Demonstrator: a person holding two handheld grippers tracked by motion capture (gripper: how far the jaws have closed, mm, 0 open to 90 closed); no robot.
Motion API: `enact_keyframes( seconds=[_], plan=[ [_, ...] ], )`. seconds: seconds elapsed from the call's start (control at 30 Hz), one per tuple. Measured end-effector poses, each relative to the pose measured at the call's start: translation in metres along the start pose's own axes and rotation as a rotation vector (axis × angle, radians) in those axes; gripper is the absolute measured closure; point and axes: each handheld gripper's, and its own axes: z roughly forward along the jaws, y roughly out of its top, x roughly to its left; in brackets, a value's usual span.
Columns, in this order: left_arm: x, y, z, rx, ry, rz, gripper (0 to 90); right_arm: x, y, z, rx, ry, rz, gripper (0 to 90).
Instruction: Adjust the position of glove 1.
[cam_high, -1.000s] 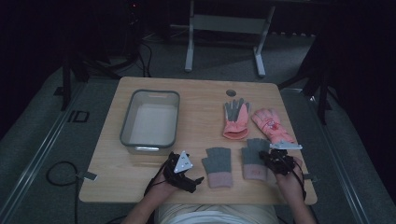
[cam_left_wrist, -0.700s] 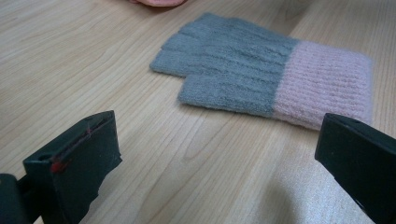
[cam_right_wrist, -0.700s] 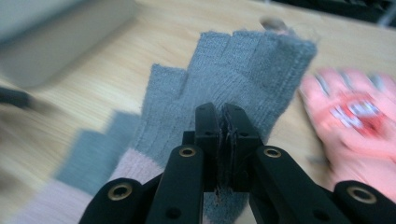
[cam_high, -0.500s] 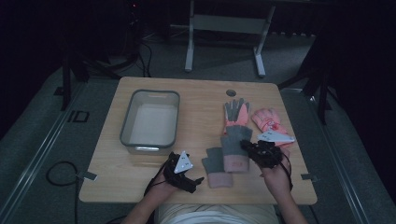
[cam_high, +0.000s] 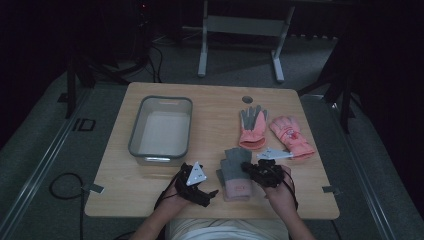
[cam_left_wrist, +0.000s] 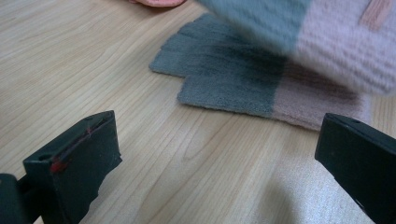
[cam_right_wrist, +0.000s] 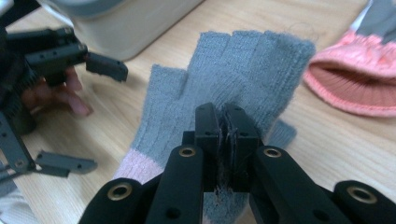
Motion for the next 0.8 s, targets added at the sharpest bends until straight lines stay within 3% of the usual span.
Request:
enact_keyframes(
  seconds=[0.37, 0.8],
  plan=[
    [0.000, 0.000, -0.001, -0.003, 0.003, -0.005, 0.0, -0.007, -0.008, 0.018, 0.052, 0.050, 0.045, 85.1],
    [0.000, 0.000, -0.001, -0.010, 0.011, -0.014, 0.0, -0.015, -0.023, 0.045, 0.121, 0.034, 0.062, 83.2]
  ],
)
